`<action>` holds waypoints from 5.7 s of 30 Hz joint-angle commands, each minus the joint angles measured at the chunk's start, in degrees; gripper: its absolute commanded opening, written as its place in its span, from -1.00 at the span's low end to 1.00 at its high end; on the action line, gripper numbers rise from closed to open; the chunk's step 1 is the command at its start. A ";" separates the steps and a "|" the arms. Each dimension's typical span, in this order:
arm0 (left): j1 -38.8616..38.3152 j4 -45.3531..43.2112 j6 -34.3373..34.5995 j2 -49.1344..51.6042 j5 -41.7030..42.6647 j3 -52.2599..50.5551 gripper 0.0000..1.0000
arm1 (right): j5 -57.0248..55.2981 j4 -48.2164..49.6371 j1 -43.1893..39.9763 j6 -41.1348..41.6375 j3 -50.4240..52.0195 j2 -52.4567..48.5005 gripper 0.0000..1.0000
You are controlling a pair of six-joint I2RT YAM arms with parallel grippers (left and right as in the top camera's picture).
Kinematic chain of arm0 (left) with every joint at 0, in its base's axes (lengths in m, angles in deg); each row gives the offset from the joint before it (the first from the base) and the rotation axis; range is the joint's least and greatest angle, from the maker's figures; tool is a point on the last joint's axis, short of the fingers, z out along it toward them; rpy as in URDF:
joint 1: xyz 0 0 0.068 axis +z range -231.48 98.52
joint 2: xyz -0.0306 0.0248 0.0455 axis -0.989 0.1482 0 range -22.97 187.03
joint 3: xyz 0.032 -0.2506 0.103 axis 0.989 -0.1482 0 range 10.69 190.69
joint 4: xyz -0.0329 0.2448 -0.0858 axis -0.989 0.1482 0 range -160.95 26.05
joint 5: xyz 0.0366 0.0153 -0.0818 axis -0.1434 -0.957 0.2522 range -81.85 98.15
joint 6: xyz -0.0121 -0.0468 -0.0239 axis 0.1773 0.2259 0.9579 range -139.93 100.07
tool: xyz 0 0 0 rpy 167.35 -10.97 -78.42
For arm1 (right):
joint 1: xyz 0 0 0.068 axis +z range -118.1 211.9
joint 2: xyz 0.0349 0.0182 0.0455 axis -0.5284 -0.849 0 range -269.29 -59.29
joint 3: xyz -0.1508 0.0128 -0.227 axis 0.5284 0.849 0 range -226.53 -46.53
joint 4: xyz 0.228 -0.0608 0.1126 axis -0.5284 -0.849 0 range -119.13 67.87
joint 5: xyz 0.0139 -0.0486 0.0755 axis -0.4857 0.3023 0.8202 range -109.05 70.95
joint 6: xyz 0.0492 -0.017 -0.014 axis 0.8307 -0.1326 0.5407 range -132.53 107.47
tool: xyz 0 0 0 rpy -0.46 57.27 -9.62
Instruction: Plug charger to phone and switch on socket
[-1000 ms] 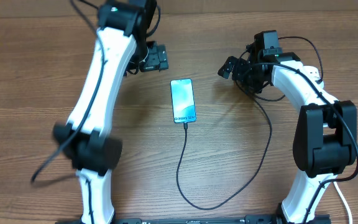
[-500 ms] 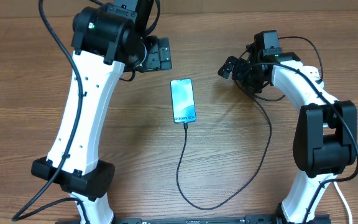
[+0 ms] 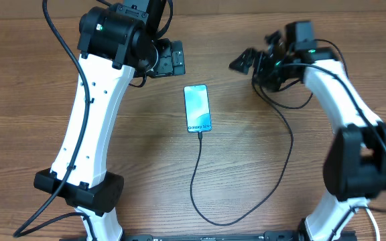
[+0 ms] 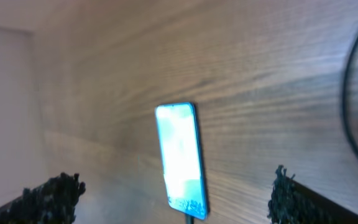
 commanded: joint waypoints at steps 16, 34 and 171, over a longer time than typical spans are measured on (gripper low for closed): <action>0.59 -0.07 0.17 0.39 -0.79 -0.13 0.99 | -31.41 -15.32 -35.06 -5.01 -16.55 16.44 0.99; 0.59 -0.07 0.17 0.39 -0.79 -0.13 1.00 | -3.89 -14.56 -41.11 -23.19 -15.37 -8.07 1.00; 0.59 -0.07 0.17 0.39 -0.79 -0.13 0.99 | -10.10 -8.24 -29.27 -22.88 -2.93 -13.00 1.00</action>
